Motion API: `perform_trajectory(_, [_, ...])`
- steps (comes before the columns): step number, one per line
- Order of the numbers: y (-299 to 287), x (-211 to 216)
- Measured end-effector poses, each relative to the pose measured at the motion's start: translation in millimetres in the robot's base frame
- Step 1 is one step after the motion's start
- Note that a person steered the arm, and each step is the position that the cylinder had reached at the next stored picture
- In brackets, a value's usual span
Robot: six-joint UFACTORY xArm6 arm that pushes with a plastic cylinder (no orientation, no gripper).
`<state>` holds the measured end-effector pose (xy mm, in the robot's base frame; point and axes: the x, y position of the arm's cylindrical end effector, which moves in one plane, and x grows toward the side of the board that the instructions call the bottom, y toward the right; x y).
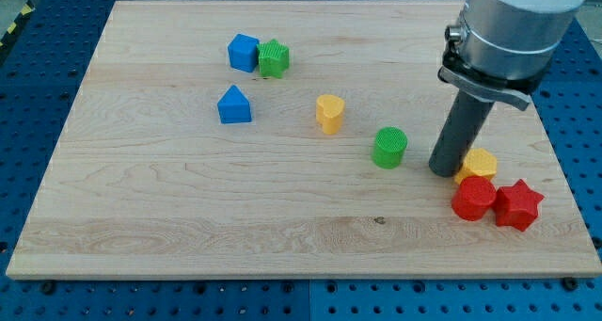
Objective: Place the yellow heart into the green circle
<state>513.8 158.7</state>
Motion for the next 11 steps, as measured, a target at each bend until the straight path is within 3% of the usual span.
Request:
perform_trajectory(2, [35, 13])
perform_trajectory(3, [5, 15])
perform_trajectory(5, [-161, 12])
perform_trajectory(6, [-175, -45])
perform_trajectory(7, [-165, -98])
perform_trajectory(8, [-163, -107])
perform_trajectory(11, [-84, -37])
